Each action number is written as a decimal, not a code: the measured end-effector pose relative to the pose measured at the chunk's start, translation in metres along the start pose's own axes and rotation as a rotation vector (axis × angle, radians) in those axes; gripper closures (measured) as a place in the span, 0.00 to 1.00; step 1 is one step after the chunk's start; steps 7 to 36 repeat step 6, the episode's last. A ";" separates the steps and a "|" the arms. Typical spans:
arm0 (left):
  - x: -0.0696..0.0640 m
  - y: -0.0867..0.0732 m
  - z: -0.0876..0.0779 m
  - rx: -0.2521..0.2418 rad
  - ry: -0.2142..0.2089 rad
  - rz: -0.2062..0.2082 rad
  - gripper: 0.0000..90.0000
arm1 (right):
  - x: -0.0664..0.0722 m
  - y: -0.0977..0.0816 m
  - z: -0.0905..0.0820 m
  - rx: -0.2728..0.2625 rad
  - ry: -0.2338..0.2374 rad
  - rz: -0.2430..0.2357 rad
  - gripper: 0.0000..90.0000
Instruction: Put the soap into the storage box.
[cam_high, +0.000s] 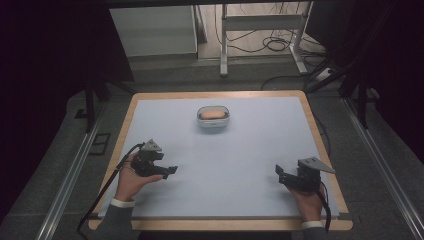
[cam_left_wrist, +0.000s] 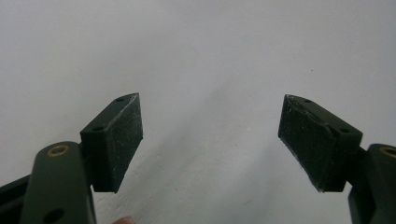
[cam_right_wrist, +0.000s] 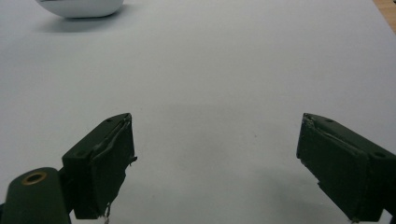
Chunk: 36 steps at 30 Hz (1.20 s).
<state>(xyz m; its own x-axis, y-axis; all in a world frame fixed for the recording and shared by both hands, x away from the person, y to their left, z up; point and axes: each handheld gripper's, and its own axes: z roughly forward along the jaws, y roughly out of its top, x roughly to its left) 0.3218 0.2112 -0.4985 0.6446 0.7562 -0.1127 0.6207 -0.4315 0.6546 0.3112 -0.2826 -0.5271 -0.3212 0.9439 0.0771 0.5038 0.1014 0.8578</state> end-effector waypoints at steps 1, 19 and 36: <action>0.000 -0.001 0.001 0.003 0.001 -0.001 0.24 | 0.000 0.000 0.000 -0.002 0.001 -0.001 0.13; 0.003 -0.004 0.001 0.005 -0.006 -0.017 0.24 | -0.001 0.000 0.000 -0.002 0.012 -0.004 0.13; 0.003 -0.004 0.001 0.005 -0.006 -0.017 0.24 | -0.001 0.000 0.000 -0.002 0.012 -0.004 0.13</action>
